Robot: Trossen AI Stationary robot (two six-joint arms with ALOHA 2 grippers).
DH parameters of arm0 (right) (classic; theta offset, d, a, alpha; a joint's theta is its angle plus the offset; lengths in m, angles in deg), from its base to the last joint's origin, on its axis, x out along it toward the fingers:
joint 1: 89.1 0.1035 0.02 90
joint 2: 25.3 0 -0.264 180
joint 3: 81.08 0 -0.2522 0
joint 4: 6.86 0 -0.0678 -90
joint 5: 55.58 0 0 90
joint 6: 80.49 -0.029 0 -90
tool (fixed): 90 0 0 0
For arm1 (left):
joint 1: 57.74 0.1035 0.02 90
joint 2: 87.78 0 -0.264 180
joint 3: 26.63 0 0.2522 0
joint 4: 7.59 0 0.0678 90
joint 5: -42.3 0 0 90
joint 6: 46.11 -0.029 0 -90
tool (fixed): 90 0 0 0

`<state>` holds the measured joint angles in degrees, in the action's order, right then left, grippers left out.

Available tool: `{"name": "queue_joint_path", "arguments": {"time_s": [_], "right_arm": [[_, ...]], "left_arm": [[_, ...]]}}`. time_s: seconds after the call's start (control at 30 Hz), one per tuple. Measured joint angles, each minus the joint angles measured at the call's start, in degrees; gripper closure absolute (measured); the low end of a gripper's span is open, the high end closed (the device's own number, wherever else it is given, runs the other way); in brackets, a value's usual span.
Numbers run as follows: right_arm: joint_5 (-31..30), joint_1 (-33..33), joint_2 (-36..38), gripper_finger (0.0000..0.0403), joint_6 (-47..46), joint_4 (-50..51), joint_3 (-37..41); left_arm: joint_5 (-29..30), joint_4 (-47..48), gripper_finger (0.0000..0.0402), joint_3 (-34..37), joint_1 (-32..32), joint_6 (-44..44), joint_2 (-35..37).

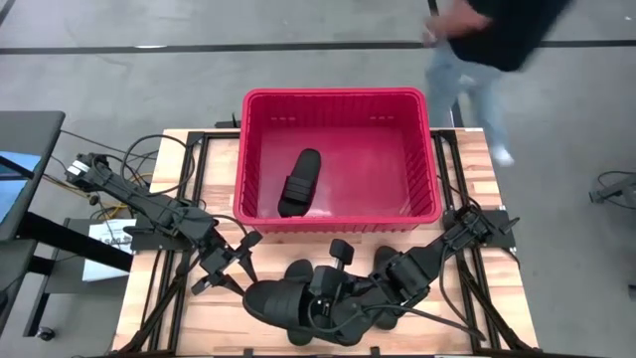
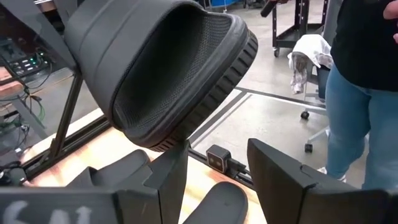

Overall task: Pick and place slides into bin
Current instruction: Put the black slide into the red bin

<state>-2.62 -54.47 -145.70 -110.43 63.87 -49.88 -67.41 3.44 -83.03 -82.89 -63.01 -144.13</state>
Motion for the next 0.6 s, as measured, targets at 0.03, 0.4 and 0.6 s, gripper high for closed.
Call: {"name": "queue_joint_path", "arguments": {"time_s": [0.03,0.4,0.6], "right_arm": [[0.0,0.0,0.0,0.0403,0.0,0.0,0.0],[-0.5,2.5,-0.1,0.0403,-2.6,1.1,0.0],[-0.6,2.5,-0.1,0.0403,-3.0,1.3,0.0]], "left_arm": [[0.1,0.1,0.0239,0.0,0.0,0.0,0.0],[1.7,0.1,0.0239,0.0,0.0,0.0,0.0],[2.1,0.3,0.0239,0.0,0.1,0.1,0.0]]}}
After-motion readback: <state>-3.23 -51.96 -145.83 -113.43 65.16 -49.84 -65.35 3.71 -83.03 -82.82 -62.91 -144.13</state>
